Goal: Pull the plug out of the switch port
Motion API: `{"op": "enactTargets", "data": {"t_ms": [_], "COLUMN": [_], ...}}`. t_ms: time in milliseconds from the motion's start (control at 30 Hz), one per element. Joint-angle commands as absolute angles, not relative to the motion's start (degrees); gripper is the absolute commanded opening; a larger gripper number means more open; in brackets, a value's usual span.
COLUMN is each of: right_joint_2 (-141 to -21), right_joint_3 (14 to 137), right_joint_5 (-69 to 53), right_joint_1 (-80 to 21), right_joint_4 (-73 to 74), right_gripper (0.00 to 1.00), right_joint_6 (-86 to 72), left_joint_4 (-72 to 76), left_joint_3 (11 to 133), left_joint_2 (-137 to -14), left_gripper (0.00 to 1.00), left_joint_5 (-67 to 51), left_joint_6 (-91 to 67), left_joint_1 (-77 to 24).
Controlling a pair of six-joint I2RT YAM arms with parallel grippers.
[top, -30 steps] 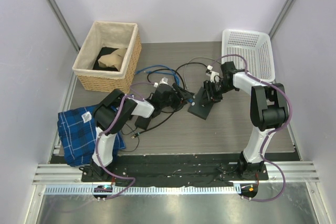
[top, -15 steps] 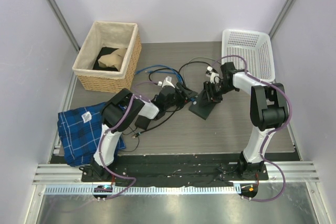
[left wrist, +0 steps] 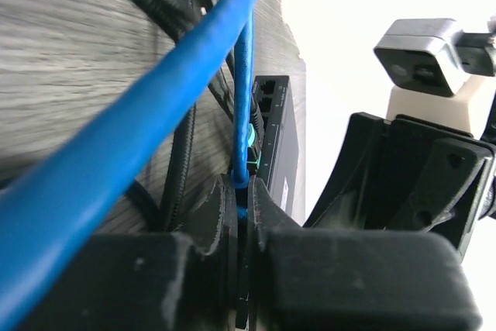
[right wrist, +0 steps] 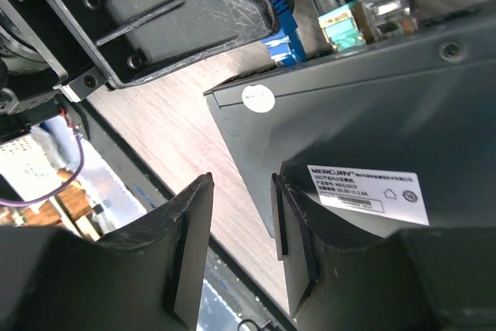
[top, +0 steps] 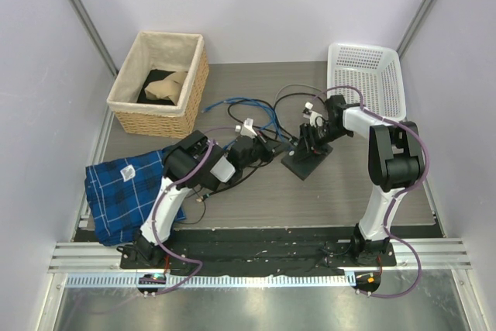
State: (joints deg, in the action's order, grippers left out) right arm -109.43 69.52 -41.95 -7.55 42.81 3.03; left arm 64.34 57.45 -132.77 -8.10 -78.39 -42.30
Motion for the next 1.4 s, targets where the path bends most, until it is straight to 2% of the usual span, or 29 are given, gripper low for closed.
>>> {"op": "enactTargets", "data": {"t_ms": [0,133,300,400,500,533,600,633,733,833,900,933,967,1033,1167,1367], "right_joint_2": [-116.19,-116.02,-115.31,-114.43,-114.17,-114.17,-114.17,-114.17,-114.43,-114.87,-115.05,-115.14,-115.14,-115.22,-116.1,-117.33], "right_joint_3": [65.04,65.04,65.04,64.95,64.69,64.69,64.77,64.78,64.95,64.86,64.86,64.78,64.6,64.07,65.04,65.74], "right_joint_5": [-26.19,-26.28,-26.19,-25.93,-25.75,-25.4,-25.4,-25.4,-25.49,-25.23,-25.14,-25.05,-24.79,-25.4,-26.19,-25.4], "right_joint_1": [-8.7,-8.7,-8.7,-8.18,-7.65,-7.56,-7.47,-7.38,-7.21,-6.94,-7.03,-7.12,-6.86,-6.59,-6.42,-5.8], "right_joint_4": [41.75,41.66,42.19,42.63,42.28,42.1,42.19,42.45,42.63,42.28,42.01,41.58,41.05,39.56,40.07,40.25], "right_gripper": [0.47,0.47,0.47,0.47,0.47,0.47,0.47,0.47,0.47,0.47,0.47,0.47,0.47,0.46,0.46,0.46], "right_joint_6": [7.65,7.65,8.0,8.44,8.52,8.53,8.61,8.61,8.7,8.79,8.62,8.27,7.83,5.55,3.95,5.27], "left_joint_4": [55.72,56.7,46.07,36.65,41.46,48.97,49.32,43.56,41.4,26.84,34.05,46.46,51.63,55.88,59.15,48.86], "left_joint_3": [55.28,56.51,57.74,56.78,56.16,56.08,56.86,57.91,61.78,69.33,64.1,60.68,55.08,51.35,50.18,61.94], "left_joint_2": [-140.19,-139.4,-135.09,-130.35,-132.0,-133.06,-133.95,-133.68,-134.91,-133.95,-131.85,-132.01,-132.62,-134.03,-133.77,-133.42], "left_gripper": [0.0,0.0,0.0,0.0,0.0,0.0,0.0,0.0,0.0,0.0,0.0,0.0,0.0,0.0,0.0,0.0], "left_joint_5": [-15.01,-21.51,-28.11,-27.34,-32.59,-33.91,-33.67,-32.62,-30.15,-29.8,-26.48,-24.98,-23.22,-19.89,-16.35,-20.31], "left_joint_6": [-74.88,-71.29,-63.12,-55.91,-59.83,-63.77,-63.9,-63.46,-68.45,-64.61,-69.74,-74.05,-77.4,-81.38,-81.48,-75.69], "left_joint_1": [-44.39,-42.63,-38.5,-36.56,-39.37,-40.07,-39.64,-38.77,-33.06,-28.31,-27.07,-27.16,-28.46,-30.84,-36.73,-32.27]}}
